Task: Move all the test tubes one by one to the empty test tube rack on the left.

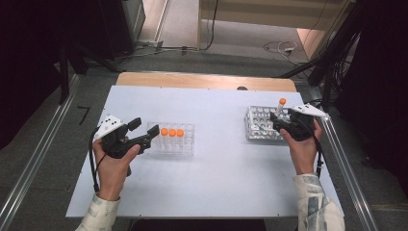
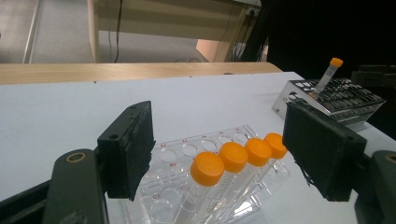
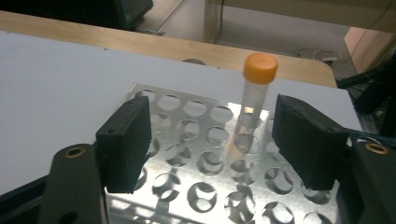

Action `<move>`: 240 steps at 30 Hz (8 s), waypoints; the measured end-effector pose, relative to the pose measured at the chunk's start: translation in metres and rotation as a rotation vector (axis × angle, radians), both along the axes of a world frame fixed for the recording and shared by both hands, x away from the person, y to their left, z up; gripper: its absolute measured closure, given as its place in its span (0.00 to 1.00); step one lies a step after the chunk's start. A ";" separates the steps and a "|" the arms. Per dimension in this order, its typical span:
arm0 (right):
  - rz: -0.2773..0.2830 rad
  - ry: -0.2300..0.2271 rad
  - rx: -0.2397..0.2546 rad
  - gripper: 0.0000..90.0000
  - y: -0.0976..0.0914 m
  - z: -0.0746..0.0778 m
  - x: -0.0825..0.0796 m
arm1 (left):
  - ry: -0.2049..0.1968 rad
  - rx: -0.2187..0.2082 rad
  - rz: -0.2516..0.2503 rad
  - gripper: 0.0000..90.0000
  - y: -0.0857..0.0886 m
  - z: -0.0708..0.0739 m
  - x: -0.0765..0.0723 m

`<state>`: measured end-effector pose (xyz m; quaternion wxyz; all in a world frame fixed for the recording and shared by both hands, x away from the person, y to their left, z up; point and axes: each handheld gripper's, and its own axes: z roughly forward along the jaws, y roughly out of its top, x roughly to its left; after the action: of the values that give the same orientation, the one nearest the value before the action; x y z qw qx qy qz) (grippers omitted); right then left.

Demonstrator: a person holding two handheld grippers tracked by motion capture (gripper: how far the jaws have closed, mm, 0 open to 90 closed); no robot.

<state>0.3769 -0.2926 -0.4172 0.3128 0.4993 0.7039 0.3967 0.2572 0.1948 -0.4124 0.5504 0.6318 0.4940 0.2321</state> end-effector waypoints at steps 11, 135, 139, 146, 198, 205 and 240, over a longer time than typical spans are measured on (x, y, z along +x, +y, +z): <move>-0.063 0.025 -0.016 0.49 -0.014 -0.017 0.039 | 0.000 -0.004 0.002 0.28 0.002 0.000 0.000; 0.741 0.086 0.028 0.80 0.180 -0.020 -0.107 | -0.020 0.115 -0.286 0.38 -0.085 0.003 -0.031; 0.756 0.088 0.030 0.80 0.185 -0.021 -0.110 | -0.015 0.120 -0.301 0.45 -0.090 0.000 -0.031; 0.782 0.090 0.024 0.80 0.195 -0.023 -0.116 | -0.001 0.133 -0.327 0.58 -0.095 -0.006 -0.030; 0.722 0.155 0.111 0.29 0.177 -0.028 -0.103 | -0.017 0.072 -0.077 0.78 0.008 0.029 -0.015; 0.720 0.155 0.114 0.29 0.177 -0.028 -0.103 | -0.033 0.088 -0.024 0.78 0.015 0.028 -0.007; 0.721 0.160 0.113 0.29 0.174 -0.028 -0.104 | -0.028 0.183 0.038 0.78 0.000 -0.007 0.005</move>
<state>0.2730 -0.1187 -0.4455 0.0687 0.2652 0.8339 0.4792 0.2619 0.1953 -0.4193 0.4928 0.6664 0.4752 0.2954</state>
